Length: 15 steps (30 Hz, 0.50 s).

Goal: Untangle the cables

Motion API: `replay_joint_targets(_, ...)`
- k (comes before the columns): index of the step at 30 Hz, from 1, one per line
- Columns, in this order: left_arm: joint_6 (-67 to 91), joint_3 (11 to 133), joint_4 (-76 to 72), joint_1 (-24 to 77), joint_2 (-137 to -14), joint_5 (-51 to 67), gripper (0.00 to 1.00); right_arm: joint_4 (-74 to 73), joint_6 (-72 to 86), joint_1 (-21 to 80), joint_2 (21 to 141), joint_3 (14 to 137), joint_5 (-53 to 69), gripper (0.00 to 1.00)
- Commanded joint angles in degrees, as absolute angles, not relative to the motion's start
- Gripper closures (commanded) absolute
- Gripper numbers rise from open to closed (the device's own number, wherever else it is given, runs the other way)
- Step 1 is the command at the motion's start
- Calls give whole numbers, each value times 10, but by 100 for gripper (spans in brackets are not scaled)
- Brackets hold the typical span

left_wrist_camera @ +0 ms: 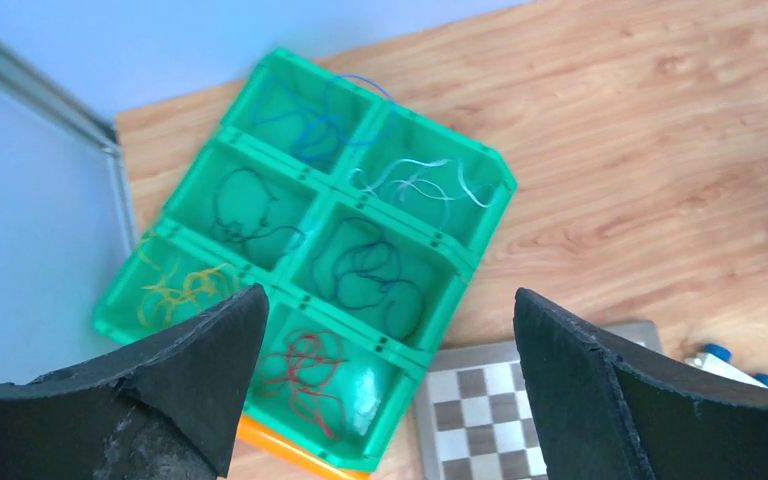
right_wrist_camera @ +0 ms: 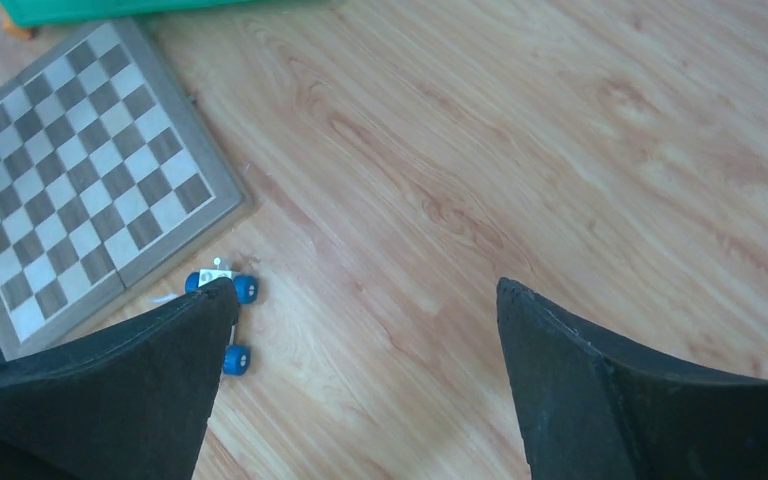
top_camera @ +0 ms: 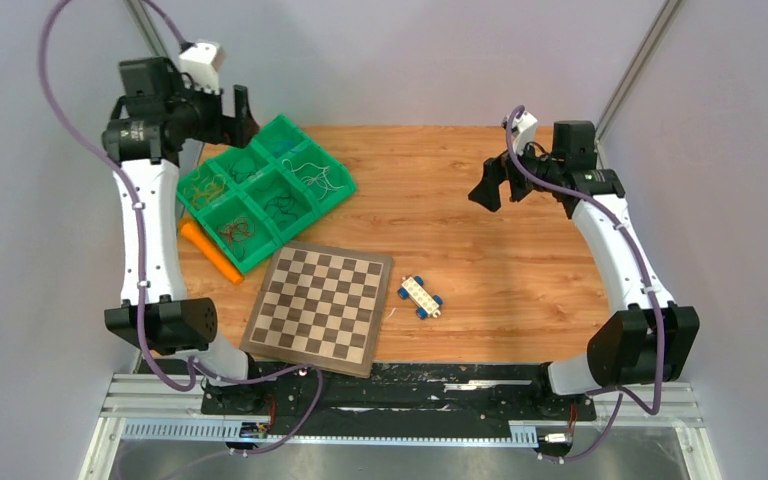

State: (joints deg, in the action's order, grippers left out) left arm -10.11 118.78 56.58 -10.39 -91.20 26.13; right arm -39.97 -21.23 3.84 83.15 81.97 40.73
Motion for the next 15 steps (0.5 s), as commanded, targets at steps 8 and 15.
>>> replay_joint_targets(8,22,987,552,108,-894,115,0,-277,-83,37,792,695,255,0)
replay_joint_targets(15,40,1017,548,111,-921,134,0,-276,-95,38,803,691,304,0)
